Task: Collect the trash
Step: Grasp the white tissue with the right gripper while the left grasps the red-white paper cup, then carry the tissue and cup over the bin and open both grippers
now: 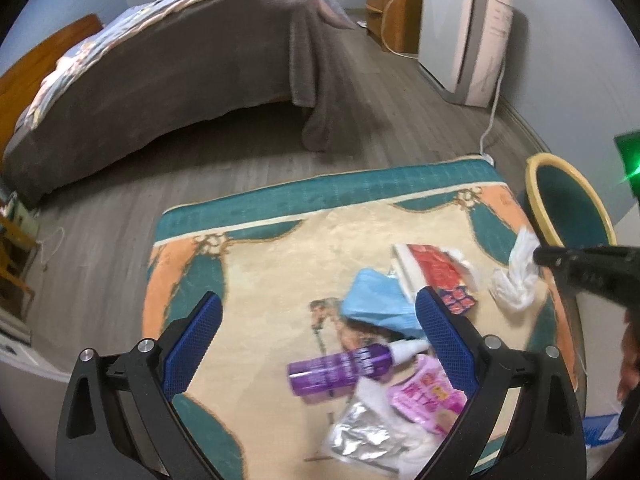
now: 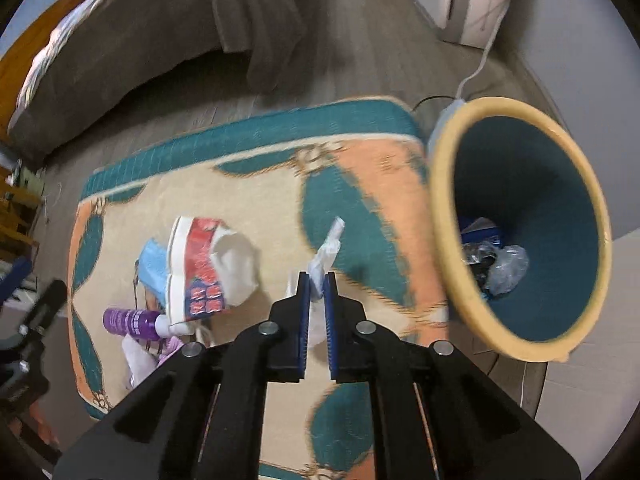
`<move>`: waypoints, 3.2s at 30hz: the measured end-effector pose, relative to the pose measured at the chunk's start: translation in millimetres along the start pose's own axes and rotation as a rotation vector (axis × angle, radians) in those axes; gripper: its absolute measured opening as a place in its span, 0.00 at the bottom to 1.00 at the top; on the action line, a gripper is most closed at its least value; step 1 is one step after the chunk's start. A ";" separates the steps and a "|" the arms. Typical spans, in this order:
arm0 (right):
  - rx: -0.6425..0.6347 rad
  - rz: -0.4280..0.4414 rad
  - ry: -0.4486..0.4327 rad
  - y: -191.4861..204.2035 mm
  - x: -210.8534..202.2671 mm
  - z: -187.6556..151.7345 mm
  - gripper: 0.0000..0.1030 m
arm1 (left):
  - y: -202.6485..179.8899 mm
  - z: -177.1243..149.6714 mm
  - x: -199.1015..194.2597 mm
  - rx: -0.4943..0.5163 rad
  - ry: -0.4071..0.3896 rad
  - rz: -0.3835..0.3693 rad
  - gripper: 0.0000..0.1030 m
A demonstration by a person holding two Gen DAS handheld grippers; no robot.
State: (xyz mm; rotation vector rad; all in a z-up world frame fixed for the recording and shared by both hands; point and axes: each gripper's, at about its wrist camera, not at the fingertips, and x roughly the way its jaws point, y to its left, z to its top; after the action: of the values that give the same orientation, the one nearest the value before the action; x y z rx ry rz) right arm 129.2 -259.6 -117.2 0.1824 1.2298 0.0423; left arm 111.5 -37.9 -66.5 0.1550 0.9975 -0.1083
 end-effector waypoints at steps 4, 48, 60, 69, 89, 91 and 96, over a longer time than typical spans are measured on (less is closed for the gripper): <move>0.046 0.026 -0.035 -23.4 -12.9 4.2 0.07 | -24.3 2.2 6.0 0.043 0.007 -0.012 0.93; -0.012 -0.015 0.177 -15.9 66.7 14.4 0.10 | -103.1 -3.9 75.0 0.478 0.121 -0.141 0.12; 0.094 0.090 0.045 -27.5 15.2 19.2 0.07 | -70.5 34.8 9.0 0.220 -0.104 -0.211 0.08; 0.062 0.078 -0.075 -35.7 -36.5 18.5 0.07 | -84.5 36.7 -38.8 0.215 -0.228 -0.226 0.08; 0.124 0.034 -0.174 -103.2 -75.7 8.9 0.07 | -147.1 34.6 -57.7 0.284 -0.269 -0.292 0.08; 0.128 0.026 -0.177 -109.0 -75.8 9.4 0.07 | -155.8 34.7 -57.7 0.295 -0.272 -0.304 0.08; 0.169 0.007 -0.180 -132.6 -75.7 9.9 0.07 | -174.2 36.4 -51.8 0.302 -0.263 -0.356 0.08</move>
State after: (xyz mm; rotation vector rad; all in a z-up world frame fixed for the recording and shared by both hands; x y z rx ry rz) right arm 104.4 -401.2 -64.9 0.3308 1.0533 -0.0712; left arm 85.6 -214.7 -17.5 0.2309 0.7335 -0.5924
